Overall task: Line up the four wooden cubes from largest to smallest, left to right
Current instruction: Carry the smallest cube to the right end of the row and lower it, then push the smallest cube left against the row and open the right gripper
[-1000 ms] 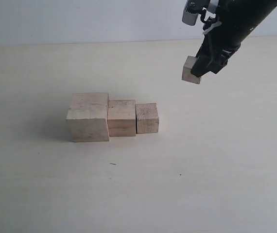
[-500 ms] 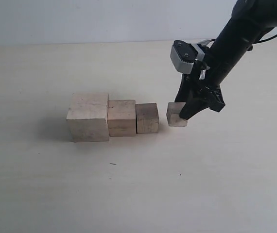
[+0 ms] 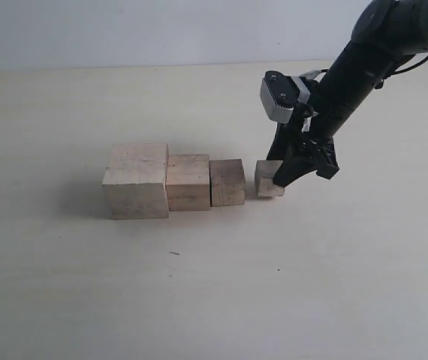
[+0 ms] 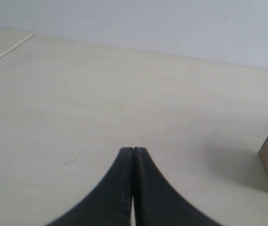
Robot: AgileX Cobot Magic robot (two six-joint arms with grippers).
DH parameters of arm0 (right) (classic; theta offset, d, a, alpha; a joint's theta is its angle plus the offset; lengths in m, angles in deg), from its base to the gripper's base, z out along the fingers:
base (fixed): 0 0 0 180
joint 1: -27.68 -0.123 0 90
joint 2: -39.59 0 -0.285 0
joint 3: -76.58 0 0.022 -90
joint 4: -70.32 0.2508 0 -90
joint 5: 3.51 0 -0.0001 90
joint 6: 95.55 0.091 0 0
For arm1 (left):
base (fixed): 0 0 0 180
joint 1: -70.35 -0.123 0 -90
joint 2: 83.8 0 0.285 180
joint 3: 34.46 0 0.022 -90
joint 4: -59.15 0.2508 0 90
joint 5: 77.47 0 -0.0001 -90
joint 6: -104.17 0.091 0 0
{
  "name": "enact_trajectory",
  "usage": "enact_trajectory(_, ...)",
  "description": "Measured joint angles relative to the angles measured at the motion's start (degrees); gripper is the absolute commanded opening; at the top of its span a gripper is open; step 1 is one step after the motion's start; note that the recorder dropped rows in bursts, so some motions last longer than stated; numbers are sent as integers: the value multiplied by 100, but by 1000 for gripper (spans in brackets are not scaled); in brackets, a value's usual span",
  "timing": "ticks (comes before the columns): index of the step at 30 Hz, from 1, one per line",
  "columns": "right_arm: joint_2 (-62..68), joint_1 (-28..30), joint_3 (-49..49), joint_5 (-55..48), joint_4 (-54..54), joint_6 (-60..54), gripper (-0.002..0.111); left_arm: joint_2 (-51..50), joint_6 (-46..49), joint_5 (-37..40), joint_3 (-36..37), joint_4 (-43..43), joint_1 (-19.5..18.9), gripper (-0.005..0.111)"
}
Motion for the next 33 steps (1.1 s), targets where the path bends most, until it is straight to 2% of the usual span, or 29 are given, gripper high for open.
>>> enact_trajectory(14, 93, -256, 0, 183, -20, 269, 1, 0, 0, 0, 0, 0, 0, 0)
enact_trajectory(18, 91, -256, 0, 192, 17, 295, 21, 0, 0, 0, 0, 0, 0, 0)
enact_trajectory(21, 91, -256, 0, 192, 97, 306, 46, 0, 0, 0, 0, 0, 0, 0)
enact_trajectory(24, 91, -256, 0, 192, 108, 360, 58, 0, 0, 0, 0, 0, 0, 0)
enact_trajectory(29, 91, -256, 0, 192, 119, 599, 73, 0, 0, 0, 0, 0, 0, 0)
enact_trajectory(33, 91, -256, 0, 192, 119, 804, 74, 0, 0, 0, 0, 0, 0, 0)
